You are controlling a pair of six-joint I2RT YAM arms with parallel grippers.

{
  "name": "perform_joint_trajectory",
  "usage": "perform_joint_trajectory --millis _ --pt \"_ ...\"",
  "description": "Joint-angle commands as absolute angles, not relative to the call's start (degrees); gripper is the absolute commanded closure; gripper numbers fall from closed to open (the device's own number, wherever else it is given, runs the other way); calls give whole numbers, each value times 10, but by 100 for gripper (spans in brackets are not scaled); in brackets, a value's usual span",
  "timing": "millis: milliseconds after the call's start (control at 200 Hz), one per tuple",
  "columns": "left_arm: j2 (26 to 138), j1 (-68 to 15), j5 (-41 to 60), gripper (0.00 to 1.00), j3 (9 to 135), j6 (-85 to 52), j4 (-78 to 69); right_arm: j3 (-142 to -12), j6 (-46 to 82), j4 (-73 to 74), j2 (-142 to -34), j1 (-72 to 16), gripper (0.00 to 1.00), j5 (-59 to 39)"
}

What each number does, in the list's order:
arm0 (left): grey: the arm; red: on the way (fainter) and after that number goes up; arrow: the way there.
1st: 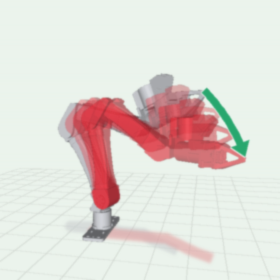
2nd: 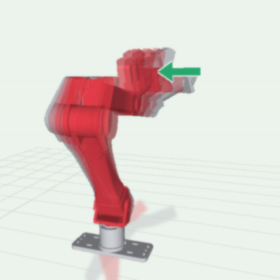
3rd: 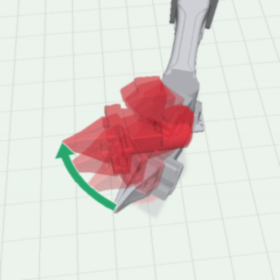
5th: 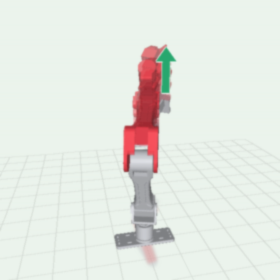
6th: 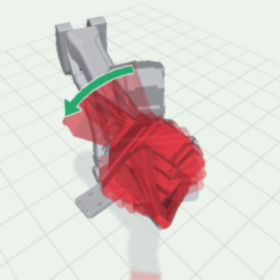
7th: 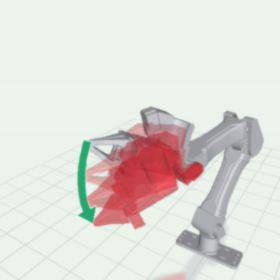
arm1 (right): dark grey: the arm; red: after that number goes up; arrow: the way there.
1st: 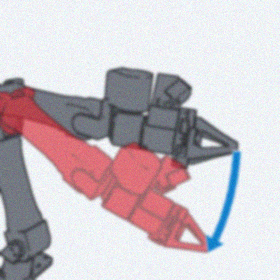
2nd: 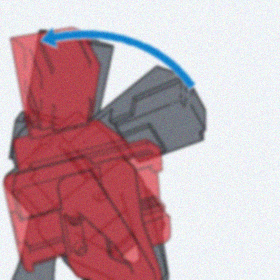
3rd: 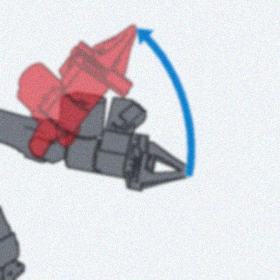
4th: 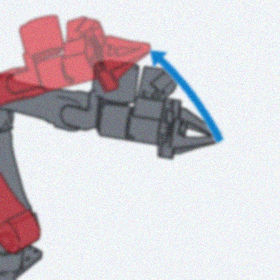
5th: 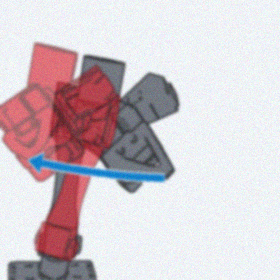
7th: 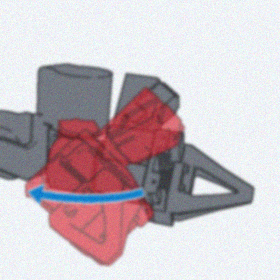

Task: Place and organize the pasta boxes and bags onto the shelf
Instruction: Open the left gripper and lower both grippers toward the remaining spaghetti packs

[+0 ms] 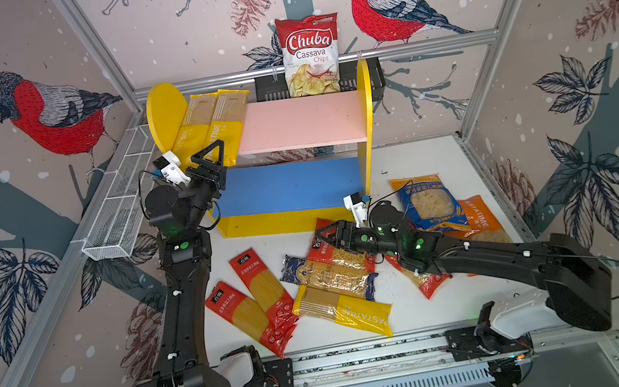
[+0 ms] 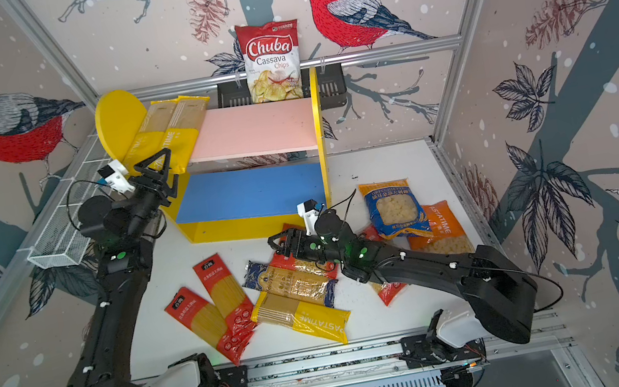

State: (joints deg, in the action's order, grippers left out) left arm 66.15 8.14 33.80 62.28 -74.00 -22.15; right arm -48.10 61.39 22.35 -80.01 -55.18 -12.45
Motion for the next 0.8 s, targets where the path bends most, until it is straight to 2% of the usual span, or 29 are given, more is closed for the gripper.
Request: perform_joint_trajectory --millis 0,210,360,515,700,795 --pt "634 82 342 17 617 -687 -171 -485 600 234 -803 -553 30 -121" --pt "525 62 302 19 555 -561 -33 -489 552 172 -803 -547 30 -109" --pt "442 -17 223 21 497 -447 62 -487 453 64 -800 -557 31 -68" --pt "372 -83 169 25 405 -404 110 -492 353 -61 -813 -588 35 -43" --pt "363 -207 84 26 306 -400 101 -507 287 -138 -864 -680 38 5" --pt "395 -238 47 26 276 -415 90 -529 278 -148 -909 -717 37 20"
